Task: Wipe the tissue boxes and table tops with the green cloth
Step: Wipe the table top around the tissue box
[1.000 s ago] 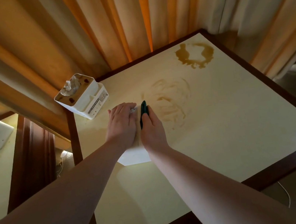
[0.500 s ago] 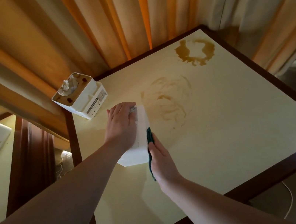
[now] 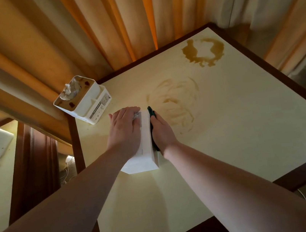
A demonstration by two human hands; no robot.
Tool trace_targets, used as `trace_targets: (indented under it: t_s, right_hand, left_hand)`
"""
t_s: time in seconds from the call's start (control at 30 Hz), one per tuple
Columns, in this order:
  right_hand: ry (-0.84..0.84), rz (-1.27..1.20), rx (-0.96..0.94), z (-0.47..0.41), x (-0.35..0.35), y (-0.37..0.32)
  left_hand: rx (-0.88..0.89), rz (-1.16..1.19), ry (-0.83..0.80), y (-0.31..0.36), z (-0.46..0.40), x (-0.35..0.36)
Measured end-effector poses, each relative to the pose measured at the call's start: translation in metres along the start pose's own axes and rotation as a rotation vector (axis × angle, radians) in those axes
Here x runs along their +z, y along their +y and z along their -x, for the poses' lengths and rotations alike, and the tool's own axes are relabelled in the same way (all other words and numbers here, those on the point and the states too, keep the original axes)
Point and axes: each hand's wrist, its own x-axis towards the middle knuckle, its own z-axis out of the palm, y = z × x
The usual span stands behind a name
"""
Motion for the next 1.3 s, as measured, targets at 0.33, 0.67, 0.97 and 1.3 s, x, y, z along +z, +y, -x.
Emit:
trace_targets:
  t_s: [0.33, 0.67, 0.97, 1.3]
  right_hand:
    - [-0.034, 0.035, 0.076, 0.023, -0.007, 0.039]
    - [0.053, -0.244, 0.258, 0.059, -0.016, 0.046]
    - [0.111, -0.374, 0.292, 0.059, -0.034, 0.029]
    - [0.187, -0.05, 0.033, 0.051, -0.123, -0.02]
  left_hand:
    - [0.016, 0.0, 0.014, -0.003, -0.001, 0.002]
    - [0.016, -0.004, -0.006, -0.004, 0.0, 0.003]
    - [-0.004, -0.02, -0.025, -0.003, -0.001, 0.002]
    - [-0.027, -0.015, -0.025, -0.001, 0.001, -0.001]
